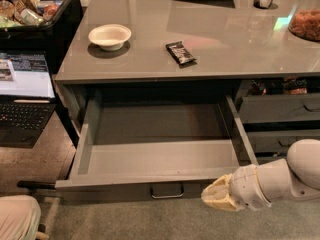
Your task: Close top drawer
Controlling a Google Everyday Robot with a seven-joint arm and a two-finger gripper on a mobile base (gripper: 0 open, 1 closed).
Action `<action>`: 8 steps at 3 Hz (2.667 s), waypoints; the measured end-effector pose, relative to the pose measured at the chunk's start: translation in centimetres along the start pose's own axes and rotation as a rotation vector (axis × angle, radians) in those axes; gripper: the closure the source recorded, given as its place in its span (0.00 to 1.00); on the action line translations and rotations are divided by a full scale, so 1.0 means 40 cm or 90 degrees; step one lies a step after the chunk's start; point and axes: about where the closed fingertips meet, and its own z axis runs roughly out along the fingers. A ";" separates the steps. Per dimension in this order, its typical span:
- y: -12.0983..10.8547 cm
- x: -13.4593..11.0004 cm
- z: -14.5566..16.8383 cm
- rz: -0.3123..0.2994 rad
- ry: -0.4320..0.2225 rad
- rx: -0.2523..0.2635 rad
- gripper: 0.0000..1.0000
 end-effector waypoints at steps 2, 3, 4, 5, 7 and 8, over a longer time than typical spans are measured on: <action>-0.061 0.025 0.053 0.016 0.004 0.011 0.81; -0.113 0.046 0.061 0.023 0.021 0.018 0.58; -0.172 0.057 0.044 0.023 0.043 0.035 0.34; -0.228 0.052 0.022 0.021 0.059 0.063 0.11; -0.347 0.033 -0.005 0.024 0.088 0.119 0.00; -0.401 0.052 -0.005 0.036 0.123 0.135 0.00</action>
Offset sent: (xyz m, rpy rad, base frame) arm 0.0520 -0.0007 -0.0460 -0.0081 0.0210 -0.0629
